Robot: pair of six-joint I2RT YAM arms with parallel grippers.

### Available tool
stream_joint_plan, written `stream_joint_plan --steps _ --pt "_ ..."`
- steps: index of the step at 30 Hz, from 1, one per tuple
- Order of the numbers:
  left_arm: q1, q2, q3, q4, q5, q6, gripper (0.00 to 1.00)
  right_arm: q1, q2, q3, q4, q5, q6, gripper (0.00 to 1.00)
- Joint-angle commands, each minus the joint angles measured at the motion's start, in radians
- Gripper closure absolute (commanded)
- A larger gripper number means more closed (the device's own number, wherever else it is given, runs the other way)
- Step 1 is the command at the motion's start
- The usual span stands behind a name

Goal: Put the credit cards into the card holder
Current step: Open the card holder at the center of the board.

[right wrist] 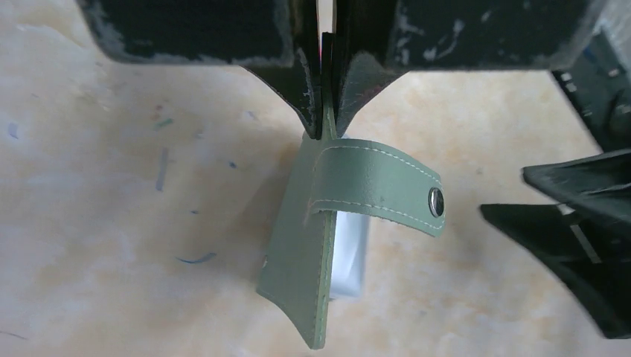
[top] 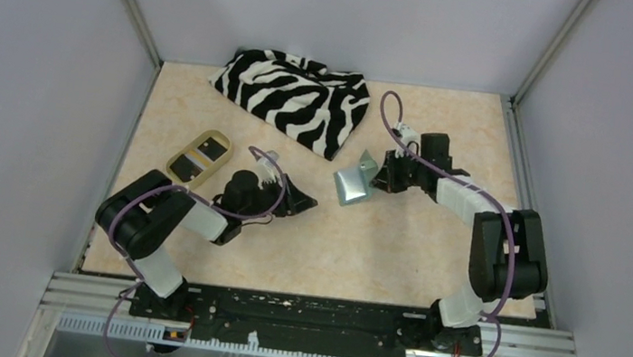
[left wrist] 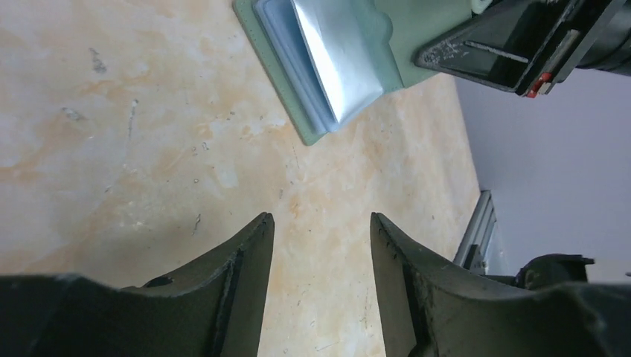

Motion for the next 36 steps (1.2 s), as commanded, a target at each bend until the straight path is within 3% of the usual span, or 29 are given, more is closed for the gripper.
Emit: stream_joint_plan --steps 1,7,17,29,36 --pt "0.051 -0.005 -0.077 0.304 0.103 -0.101 0.42 -0.003 -0.063 0.022 0.109 -0.314 0.153 1.0" --pt "0.072 0.058 -0.126 0.589 0.205 -0.159 0.39 -0.012 -0.136 -0.018 0.29 -0.512 0.331 1.0" --pt "0.074 0.065 -0.164 0.833 0.271 -0.128 0.21 -0.013 -0.274 -0.074 0.53 -0.629 0.551 1.0" --pt "0.073 -0.017 -0.049 0.839 0.428 -0.158 0.2 -0.012 -0.325 -0.098 0.818 -0.706 0.835 1.0" --pt "0.073 -0.009 0.054 0.839 0.524 -0.217 0.22 -0.002 -0.345 -0.109 0.886 -0.723 0.888 1.0"
